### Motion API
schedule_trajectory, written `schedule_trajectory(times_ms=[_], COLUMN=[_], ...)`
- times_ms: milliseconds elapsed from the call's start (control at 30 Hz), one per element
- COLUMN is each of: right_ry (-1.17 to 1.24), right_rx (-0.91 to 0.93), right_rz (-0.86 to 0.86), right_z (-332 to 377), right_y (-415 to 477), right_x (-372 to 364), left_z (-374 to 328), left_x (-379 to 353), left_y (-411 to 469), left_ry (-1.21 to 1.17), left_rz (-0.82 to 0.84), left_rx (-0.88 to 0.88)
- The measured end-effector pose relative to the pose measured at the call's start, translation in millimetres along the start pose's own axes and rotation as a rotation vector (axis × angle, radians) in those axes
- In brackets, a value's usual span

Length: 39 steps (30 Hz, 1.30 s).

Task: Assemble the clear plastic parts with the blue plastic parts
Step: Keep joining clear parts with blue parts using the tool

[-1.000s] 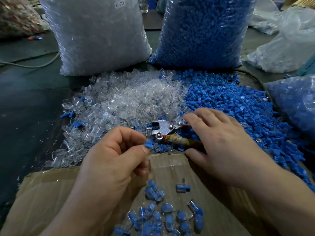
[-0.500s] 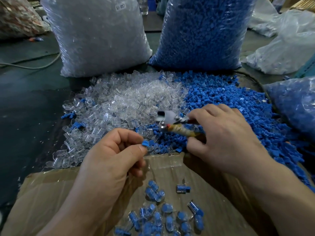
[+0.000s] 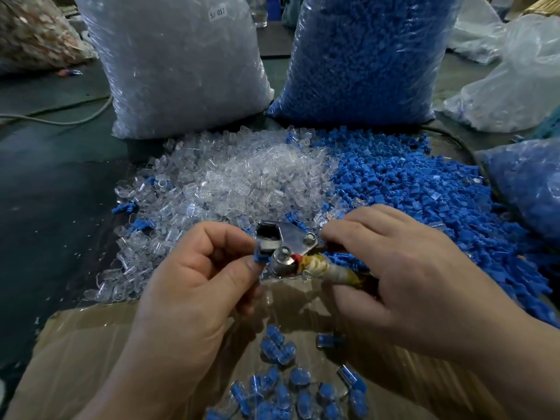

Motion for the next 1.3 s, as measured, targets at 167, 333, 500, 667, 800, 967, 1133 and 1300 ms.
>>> schedule_trajectory(times_ms=[167, 333, 500, 667, 800, 967, 1133, 1300], right_ry=[0.017, 0.027, 0.003, 0.004, -0.098, -0.192, -0.227, -0.093], right_rx=[0.009, 0.02, 0.013, 0.001, -0.049, -0.145, -0.193, -0.059], right_rz=[0.016, 0.033, 0.053, 0.048, 0.082, 0.182, 0.276, -0.009], right_z=[1, 3, 4, 5, -6, -27, -34, 5], right_y=[-2, -1, 1, 2, 1, 8, 15, 15], right_x=[1, -1, -3, -4, -6, -12, -21, -7], left_z=[-4, -10, -13, -16, -9, 0, 0, 0], left_x=[-1, -3, -6, -4, 2, 2, -7, -6], left_y=[-2, -5, -9, -10, -5, -1, -5, -6], left_ry=[0.02, 0.049, 0.053, 0.106, 0.195, 0.285, 0.394, 0.404], left_rz=[-0.028, -0.049, -0.046, -0.084, -0.123, -0.065, -0.071, -0.122], left_rx=[-0.051, -0.071, -0.054, -0.037, 0.002, 0.119, 0.092, 0.066])
Point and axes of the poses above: each hand's wrist, its own y-axis towards the middle knuckle, its own x-axis out of the back of the hand, z = x × y, the point moved 5 cm from there along y, towards the middle knuckle, and after that the axes turned 8 degrees about x, right-handed, at the moved point
